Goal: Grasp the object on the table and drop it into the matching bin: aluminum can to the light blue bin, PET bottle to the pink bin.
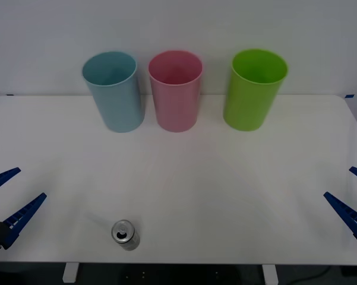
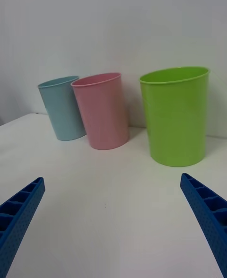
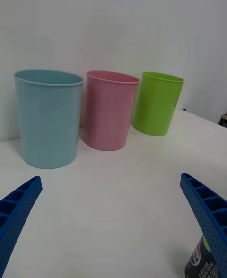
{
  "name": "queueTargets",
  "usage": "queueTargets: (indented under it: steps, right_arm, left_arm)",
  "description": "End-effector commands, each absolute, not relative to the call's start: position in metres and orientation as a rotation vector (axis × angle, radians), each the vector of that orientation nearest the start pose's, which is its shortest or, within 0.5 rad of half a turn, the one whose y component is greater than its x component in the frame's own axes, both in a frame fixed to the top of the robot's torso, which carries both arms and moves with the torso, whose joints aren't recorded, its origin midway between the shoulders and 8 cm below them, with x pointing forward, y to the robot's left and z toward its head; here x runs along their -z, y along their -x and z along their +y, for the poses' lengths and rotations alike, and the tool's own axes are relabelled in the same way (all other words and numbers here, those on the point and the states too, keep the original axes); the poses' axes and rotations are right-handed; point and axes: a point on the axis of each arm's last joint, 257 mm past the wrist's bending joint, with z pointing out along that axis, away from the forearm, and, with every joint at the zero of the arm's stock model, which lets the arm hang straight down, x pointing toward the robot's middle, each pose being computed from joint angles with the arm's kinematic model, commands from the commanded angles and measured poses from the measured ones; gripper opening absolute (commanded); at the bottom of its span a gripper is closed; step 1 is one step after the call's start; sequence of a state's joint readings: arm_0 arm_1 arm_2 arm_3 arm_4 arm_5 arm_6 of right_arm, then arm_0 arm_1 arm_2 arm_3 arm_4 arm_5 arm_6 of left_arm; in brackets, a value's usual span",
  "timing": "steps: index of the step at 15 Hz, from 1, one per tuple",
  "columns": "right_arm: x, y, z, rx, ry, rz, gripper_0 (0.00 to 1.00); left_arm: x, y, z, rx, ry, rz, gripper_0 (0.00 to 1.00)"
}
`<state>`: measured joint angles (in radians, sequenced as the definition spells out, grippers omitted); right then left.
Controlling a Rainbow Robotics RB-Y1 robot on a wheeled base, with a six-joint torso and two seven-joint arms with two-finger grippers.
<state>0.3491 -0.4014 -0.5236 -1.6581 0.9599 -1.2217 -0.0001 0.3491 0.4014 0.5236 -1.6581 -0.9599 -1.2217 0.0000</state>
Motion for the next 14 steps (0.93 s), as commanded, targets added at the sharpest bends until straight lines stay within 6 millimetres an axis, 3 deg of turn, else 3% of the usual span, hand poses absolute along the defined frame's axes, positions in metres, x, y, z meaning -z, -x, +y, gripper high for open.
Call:
queueTargets:
  steps: [1, 2, 9, 14]
  right_arm:
    - [0.169, -0.342, -0.33, -0.567, 0.465, 1.441, 1.0]
    - [0.169, -0.342, -0.33, -0.567, 0.465, 1.441, 1.0]
    - [0.169, -0.342, -0.33, -0.567, 0.465, 1.441, 1.0]
    - [0.169, -0.342, -0.33, -0.567, 0.465, 1.441, 1.0]
  left_arm:
    - [0.169, -0.342, 0.33, 0.567, -0.465, 1.441, 1.0]
    - [0.181, -0.34, 0.331, 0.583, -0.422, 1.456, 1.0]
    - [0.188, -0.329, 0.328, 0.598, -0.406, 1.453, 1.0]
    - [0.201, -0.316, 0.325, 0.594, -0.496, 1.499, 1.0]
